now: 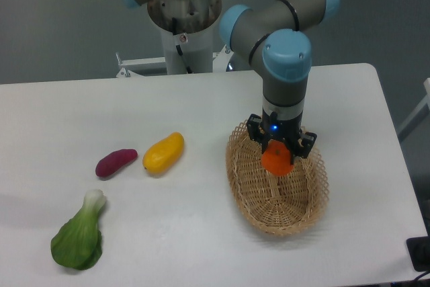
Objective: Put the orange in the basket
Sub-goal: 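Lift the held orange up and shift it along the basket, then lower the held orange back down into the wicker basket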
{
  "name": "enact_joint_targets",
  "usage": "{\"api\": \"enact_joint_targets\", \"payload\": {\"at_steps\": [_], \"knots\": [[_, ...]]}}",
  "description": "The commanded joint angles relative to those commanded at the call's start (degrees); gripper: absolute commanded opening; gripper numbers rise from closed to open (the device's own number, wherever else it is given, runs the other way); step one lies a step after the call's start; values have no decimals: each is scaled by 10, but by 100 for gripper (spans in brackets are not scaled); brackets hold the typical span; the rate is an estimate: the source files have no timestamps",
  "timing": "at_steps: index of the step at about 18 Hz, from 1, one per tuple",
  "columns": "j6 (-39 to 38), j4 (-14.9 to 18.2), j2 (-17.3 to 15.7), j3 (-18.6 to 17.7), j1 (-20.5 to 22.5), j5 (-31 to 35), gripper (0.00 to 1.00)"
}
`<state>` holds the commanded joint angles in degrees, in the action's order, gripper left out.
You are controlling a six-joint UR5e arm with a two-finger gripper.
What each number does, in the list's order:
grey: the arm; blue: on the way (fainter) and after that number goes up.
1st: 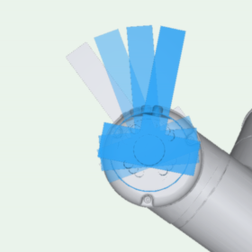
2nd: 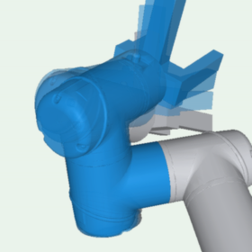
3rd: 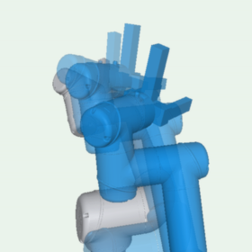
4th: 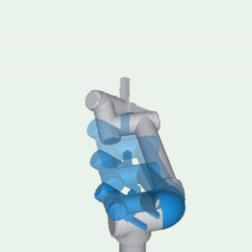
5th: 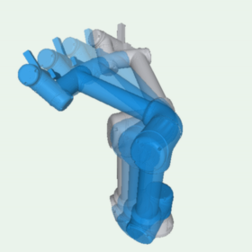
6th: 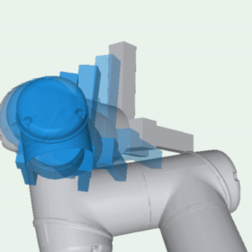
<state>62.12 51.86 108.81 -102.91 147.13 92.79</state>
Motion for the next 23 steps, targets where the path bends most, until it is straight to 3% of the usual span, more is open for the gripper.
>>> {"api": "enact_joint_targets", "payload": {"at_steps": [3,13,19,20,23], "knots": [[33,-27,4,-26,1,20,63],[33,-28,5,-41,-1,20,64],[33,-29,8,-41,-1,20,70],[33,-29,8,-41,-2,20,74],[29,-29,7,-39,-2,20,97]]}}
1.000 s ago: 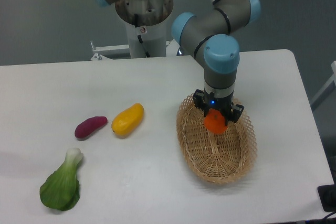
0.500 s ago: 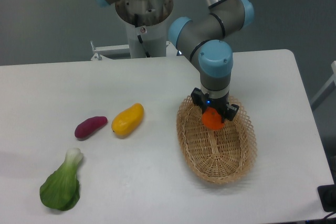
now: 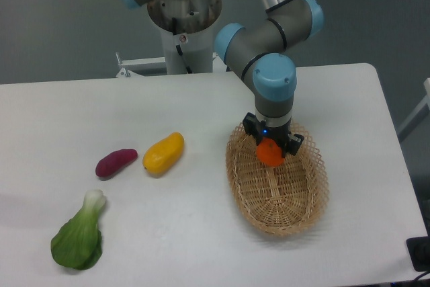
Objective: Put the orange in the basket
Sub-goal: 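Lower the held orange back down into the wicker basket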
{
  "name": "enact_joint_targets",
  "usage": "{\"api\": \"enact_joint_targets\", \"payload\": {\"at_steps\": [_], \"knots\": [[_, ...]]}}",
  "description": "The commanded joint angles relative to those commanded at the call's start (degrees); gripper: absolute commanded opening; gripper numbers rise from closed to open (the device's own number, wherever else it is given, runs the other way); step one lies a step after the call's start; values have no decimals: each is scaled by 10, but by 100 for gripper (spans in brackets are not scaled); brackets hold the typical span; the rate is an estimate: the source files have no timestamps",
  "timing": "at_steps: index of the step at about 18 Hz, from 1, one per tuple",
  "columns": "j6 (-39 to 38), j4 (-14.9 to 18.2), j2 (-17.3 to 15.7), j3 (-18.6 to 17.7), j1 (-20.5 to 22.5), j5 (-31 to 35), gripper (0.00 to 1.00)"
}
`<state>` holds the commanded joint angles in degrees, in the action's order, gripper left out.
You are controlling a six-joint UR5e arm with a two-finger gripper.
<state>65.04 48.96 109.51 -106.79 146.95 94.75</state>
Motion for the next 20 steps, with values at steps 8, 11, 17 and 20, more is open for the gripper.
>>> {"api": "enact_joint_targets", "payload": {"at_steps": [8,11,17,20], "knots": [[-2,3,-9,16,0,-2,100],[0,3,-17,16,1,-5,100],[-1,4,-26,18,1,-7,100],[-1,4,-29,19,2,-7,100]]}}
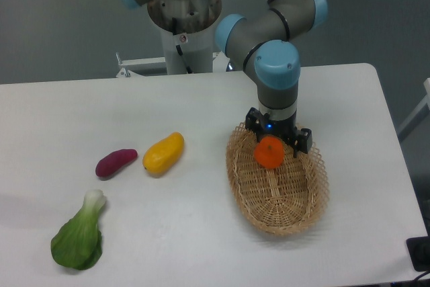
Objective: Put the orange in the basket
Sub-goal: 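Lower the held orange back down into the wicker basket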
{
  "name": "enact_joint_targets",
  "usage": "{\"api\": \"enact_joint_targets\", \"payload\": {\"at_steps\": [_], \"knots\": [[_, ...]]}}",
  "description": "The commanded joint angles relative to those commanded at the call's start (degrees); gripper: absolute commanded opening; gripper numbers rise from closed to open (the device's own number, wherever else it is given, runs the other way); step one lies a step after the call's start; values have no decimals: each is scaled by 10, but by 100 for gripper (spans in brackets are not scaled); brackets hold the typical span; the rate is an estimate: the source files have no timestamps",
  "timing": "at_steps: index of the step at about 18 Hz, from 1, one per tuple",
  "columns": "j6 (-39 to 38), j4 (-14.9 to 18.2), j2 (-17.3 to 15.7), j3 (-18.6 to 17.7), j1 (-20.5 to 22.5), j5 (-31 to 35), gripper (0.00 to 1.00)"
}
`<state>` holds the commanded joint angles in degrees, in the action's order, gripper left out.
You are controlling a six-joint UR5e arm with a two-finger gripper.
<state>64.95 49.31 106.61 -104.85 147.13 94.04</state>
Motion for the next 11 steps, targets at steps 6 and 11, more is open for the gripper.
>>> {"api": "enact_joint_targets", "payload": {"at_steps": [6,11], "knots": [[4,0,-1,7,1,-1,100],[4,0,-1,7,0,0,100]]}}
